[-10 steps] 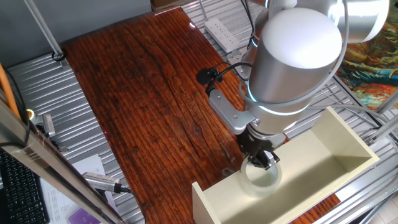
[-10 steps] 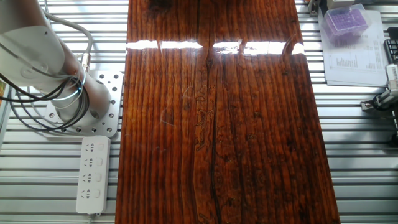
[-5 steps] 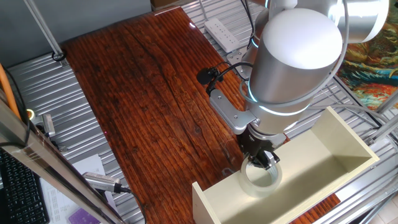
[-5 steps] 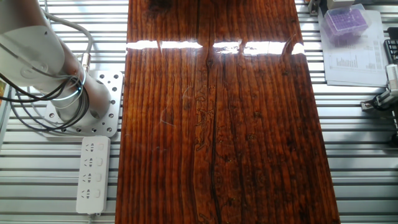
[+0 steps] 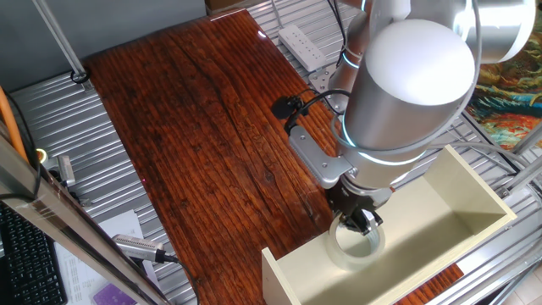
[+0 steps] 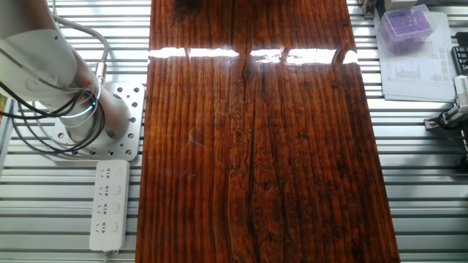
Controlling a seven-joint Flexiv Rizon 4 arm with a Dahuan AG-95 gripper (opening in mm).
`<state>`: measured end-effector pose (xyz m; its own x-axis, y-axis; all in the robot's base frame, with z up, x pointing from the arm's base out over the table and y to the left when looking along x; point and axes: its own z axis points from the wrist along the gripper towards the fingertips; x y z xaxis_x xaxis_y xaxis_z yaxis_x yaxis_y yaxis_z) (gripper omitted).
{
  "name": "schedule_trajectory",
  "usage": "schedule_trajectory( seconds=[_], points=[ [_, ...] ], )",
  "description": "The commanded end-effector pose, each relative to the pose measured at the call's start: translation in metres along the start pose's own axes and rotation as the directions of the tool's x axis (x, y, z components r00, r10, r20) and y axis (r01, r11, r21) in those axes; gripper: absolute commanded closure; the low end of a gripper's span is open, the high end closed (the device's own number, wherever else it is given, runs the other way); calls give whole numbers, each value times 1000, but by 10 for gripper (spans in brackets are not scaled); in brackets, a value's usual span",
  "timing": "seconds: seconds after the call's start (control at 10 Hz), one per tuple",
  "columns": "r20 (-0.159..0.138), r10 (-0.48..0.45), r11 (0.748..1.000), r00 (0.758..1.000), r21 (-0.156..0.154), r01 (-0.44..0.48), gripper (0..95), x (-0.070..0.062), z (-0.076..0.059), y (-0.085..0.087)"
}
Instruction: Put the object on the shelf
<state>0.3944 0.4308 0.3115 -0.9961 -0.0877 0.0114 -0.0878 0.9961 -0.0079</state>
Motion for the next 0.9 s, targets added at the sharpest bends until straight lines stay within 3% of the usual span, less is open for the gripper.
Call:
schedule_trajectory(
  seconds=[0.1, 0.2, 0.4, 0.9],
  points=[
    [-1, 0, 1000, 1000, -1, 0, 950, 0, 0, 0],
    [-1, -1, 1000, 1000, -1, 1, 950, 0, 0, 0],
    [-1, -4, 1000, 1000, -3, 4, 570, 0, 0, 0],
    [0, -5, 1000, 1000, -4, 5, 570, 2, -5, 1]
  ],
)
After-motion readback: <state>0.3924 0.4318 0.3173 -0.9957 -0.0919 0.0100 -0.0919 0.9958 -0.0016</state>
